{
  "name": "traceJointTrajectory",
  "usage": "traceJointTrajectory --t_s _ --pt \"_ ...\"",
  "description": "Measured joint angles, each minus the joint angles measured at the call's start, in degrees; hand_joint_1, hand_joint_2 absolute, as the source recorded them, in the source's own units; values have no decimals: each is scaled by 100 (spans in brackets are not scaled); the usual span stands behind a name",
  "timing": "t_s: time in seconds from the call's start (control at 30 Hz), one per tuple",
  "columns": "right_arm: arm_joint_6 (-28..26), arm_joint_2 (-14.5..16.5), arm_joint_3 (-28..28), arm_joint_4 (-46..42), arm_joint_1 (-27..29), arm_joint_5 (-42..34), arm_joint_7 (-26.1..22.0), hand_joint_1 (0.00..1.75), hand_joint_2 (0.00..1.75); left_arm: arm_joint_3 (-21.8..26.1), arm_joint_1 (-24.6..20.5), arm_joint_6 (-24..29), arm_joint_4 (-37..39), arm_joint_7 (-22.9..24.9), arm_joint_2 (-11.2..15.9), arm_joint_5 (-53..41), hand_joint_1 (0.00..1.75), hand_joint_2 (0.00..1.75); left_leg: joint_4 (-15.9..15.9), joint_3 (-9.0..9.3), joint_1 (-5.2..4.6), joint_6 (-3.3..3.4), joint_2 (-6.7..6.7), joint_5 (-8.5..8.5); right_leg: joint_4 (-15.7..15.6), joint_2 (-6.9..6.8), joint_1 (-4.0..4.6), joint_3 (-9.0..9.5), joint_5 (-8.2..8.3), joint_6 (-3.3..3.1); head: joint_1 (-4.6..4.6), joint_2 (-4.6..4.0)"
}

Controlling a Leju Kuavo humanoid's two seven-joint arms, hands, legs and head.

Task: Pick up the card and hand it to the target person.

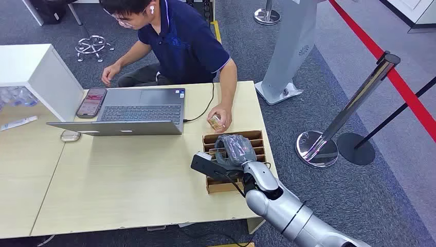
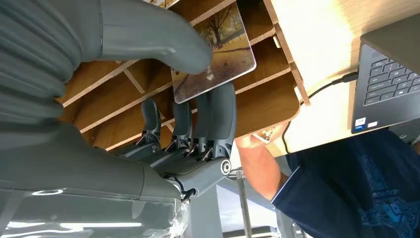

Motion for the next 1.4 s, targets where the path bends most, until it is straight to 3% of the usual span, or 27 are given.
traceJointTrajectory --t_s 0.6,1.0,1.23,1.4 --pt "105 -20 74 3 -63 -27 -10 117 175 44 -5 0 0 5 0 -92 0 0 0 2 0 0 1 0 0 1 0 0 1 0 0 1" --pt "175 -20 100 8 -89 -38 -16 105 175 46 -5 0 1 23 0 -160 0 0 0 1 0 0 1 0 0 1 0 0 1 0 0 1" --pt "379 -31 215 23 -188 -79 -48 130 175 83 -12 0 1 47 2 -255 0 0 -1 6 1 0 9 0 0 6 2 2 1 0 0 1" --pt "404 -35 295 25 -213 -160 -74 139 175 101 -15 0 0 50 2 -285 0 0 0 6 2 -1 8 1 1 5 2 3 1 0 -1 1"
